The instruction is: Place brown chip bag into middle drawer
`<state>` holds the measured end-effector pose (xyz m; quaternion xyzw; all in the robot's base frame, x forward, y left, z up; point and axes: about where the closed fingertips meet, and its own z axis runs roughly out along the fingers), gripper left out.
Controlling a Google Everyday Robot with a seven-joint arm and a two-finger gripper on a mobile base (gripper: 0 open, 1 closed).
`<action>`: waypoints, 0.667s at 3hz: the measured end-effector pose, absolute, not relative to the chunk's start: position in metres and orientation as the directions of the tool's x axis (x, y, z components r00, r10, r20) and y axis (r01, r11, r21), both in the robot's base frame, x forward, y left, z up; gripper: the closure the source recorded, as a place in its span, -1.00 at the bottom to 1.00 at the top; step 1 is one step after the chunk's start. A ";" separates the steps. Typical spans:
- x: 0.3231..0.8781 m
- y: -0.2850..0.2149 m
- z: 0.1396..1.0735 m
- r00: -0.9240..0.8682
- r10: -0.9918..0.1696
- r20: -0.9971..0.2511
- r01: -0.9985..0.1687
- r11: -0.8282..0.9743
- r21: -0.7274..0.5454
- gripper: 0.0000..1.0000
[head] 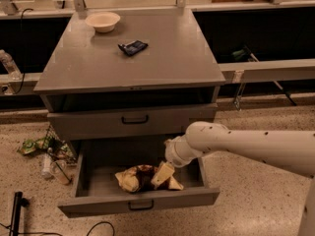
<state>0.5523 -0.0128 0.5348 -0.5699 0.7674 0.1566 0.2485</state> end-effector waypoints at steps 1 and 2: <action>0.520 -0.037 0.579 -0.261 -0.756 -0.600 -0.932 0.359 -0.046 -0.58; 0.494 -0.059 0.632 -0.246 -0.711 -0.658 -0.917 0.390 -0.079 -0.12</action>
Offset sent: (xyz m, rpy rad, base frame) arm -0.0938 -0.1305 0.1641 0.1767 -0.1580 -0.2259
